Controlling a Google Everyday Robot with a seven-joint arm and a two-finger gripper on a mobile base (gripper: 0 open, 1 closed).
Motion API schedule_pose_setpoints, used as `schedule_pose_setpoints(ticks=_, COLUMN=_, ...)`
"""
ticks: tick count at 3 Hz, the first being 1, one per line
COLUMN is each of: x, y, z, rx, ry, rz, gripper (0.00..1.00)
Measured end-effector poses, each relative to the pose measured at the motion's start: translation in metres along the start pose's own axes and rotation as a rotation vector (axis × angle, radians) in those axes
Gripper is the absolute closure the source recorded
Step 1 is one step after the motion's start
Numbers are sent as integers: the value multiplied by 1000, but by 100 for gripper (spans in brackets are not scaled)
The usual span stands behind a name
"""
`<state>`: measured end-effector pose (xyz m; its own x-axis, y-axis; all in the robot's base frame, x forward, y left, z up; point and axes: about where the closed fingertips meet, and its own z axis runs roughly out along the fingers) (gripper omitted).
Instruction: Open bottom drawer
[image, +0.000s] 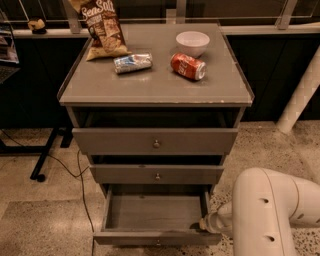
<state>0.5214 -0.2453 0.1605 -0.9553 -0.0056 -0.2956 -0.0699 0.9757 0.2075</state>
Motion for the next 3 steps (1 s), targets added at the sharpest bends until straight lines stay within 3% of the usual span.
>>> schedule_pose_setpoints(ticks=1, x=9, y=-4, z=-12, rx=-47, ry=-7, rz=15, gripper=100)
schedule_pose_setpoints(ticks=2, x=9, y=-1, z=-12, rx=-48, ry=-8, rz=15, gripper=100)
schedule_pose_setpoints(ticks=3, x=-11, y=4, z=-41, rx=-61, ry=-106, rz=-41, gripper=100)
